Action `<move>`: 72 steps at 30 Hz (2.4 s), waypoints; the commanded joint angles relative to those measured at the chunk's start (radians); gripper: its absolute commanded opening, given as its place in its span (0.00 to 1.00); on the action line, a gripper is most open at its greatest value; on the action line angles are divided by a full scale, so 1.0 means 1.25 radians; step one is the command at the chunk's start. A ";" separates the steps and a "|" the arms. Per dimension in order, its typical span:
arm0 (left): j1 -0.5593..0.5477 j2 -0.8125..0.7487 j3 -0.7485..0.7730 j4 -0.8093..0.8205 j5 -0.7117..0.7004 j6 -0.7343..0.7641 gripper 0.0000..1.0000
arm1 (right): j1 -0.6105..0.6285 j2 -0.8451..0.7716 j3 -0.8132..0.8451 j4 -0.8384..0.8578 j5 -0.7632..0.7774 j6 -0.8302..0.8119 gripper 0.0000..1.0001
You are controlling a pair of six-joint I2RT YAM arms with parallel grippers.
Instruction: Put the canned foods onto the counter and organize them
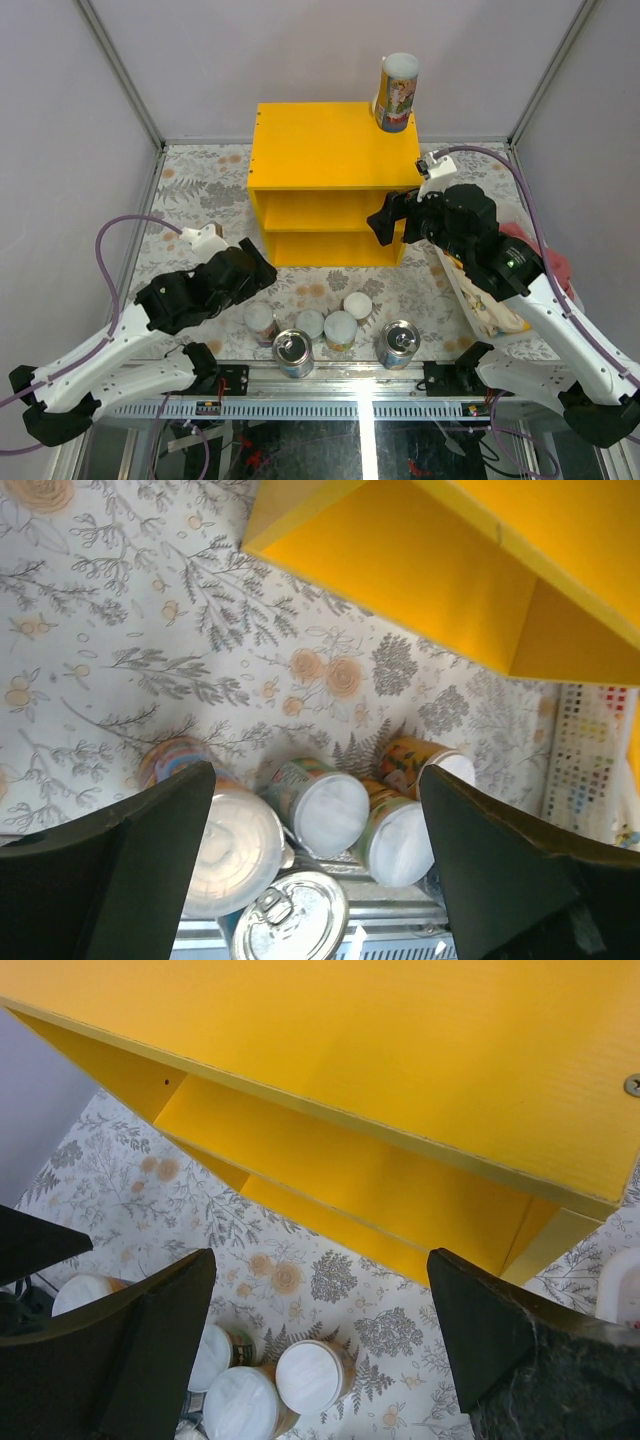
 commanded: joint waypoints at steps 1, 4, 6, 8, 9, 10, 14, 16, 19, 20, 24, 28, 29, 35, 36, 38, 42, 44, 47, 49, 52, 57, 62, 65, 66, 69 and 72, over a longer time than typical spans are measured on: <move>-0.048 0.008 0.023 -0.095 -0.068 -0.068 0.82 | 0.004 -0.020 -0.003 -0.007 -0.008 -0.032 0.93; -0.097 0.035 0.039 -0.151 -0.100 -0.115 0.83 | 0.004 -0.022 -0.005 -0.017 -0.007 -0.042 0.93; -0.140 0.050 0.048 -0.182 -0.119 -0.151 0.83 | 0.004 -0.025 -0.008 -0.021 -0.008 -0.046 0.93; -0.185 0.062 0.055 -0.217 -0.137 -0.201 0.84 | 0.003 -0.031 -0.013 -0.022 -0.009 -0.048 0.93; -0.207 0.068 0.059 -0.236 -0.147 -0.225 0.84 | 0.003 -0.033 -0.018 -0.022 -0.011 -0.049 0.93; -0.224 0.075 0.062 -0.253 -0.155 -0.248 0.84 | 0.004 -0.034 -0.020 -0.022 -0.012 -0.048 0.93; -0.299 0.095 0.066 -0.319 -0.186 -0.343 0.85 | 0.003 -0.036 -0.026 -0.017 -0.022 -0.046 0.93; -0.332 0.105 0.066 -0.352 -0.199 -0.390 0.85 | 0.004 -0.036 -0.028 -0.016 -0.026 -0.046 0.93; -0.362 0.118 0.054 -0.355 -0.205 -0.425 0.85 | 0.004 -0.033 -0.027 -0.017 -0.032 -0.048 0.93; -0.369 0.124 0.049 -0.355 -0.206 -0.434 0.85 | 0.004 -0.032 -0.026 -0.017 -0.035 -0.048 0.93; -0.390 0.145 0.035 -0.355 -0.219 -0.466 0.85 | 0.004 -0.030 -0.027 -0.020 -0.042 -0.051 0.93; -0.391 0.148 0.012 -0.357 -0.222 -0.487 0.86 | 0.004 -0.031 -0.034 -0.020 -0.045 -0.051 0.93; -0.391 0.144 0.003 -0.357 -0.220 -0.495 0.86 | 0.003 -0.032 -0.036 -0.019 -0.046 -0.051 0.93; -0.392 0.096 -0.055 -0.357 -0.210 -0.557 1.00 | 0.003 -0.028 -0.049 -0.009 -0.054 -0.043 0.93; -0.391 0.093 -0.058 -0.357 -0.212 -0.560 1.00 | 0.003 -0.026 -0.050 -0.007 -0.056 -0.042 0.93; -0.392 0.094 -0.058 -0.357 -0.218 -0.559 1.00 | 0.004 -0.023 -0.050 -0.004 -0.058 -0.041 0.93; -0.393 0.105 -0.056 -0.354 -0.241 -0.555 1.00 | 0.004 -0.018 -0.051 0.000 -0.060 -0.041 0.93; -0.393 0.107 -0.054 -0.347 -0.246 -0.548 1.00 | 0.004 -0.019 -0.054 0.001 -0.060 -0.040 0.93; -0.393 0.105 -0.065 -0.332 -0.239 -0.536 1.00 | 0.003 -0.022 -0.060 0.003 -0.060 -0.037 0.93; -0.392 0.098 -0.081 -0.319 -0.229 -0.536 1.00 | 0.004 -0.024 -0.062 0.005 -0.060 -0.035 0.93; -0.393 0.084 -0.104 -0.290 -0.223 -0.531 0.99 | 0.003 -0.026 -0.065 0.005 -0.062 -0.034 0.93; -0.395 0.076 -0.112 -0.239 -0.238 -0.487 0.96 | 0.004 -0.029 -0.064 0.001 -0.062 -0.032 0.93; -0.411 0.091 -0.118 -0.214 -0.256 -0.476 0.96 | 0.004 -0.032 -0.066 0.001 -0.066 -0.031 0.93; -0.417 0.098 -0.121 -0.206 -0.259 -0.475 0.96 | 0.004 -0.033 -0.068 0.001 -0.064 -0.031 0.93; -0.419 0.099 -0.123 -0.205 -0.257 -0.476 0.96 | 0.004 -0.034 -0.068 0.001 -0.064 -0.031 0.93; -0.424 0.101 -0.128 -0.205 -0.249 -0.478 0.96 | 0.004 -0.036 -0.070 0.001 -0.063 -0.031 0.93; -0.431 0.100 -0.138 -0.205 -0.243 -0.488 0.95 | 0.004 -0.036 -0.072 0.002 -0.063 -0.030 0.93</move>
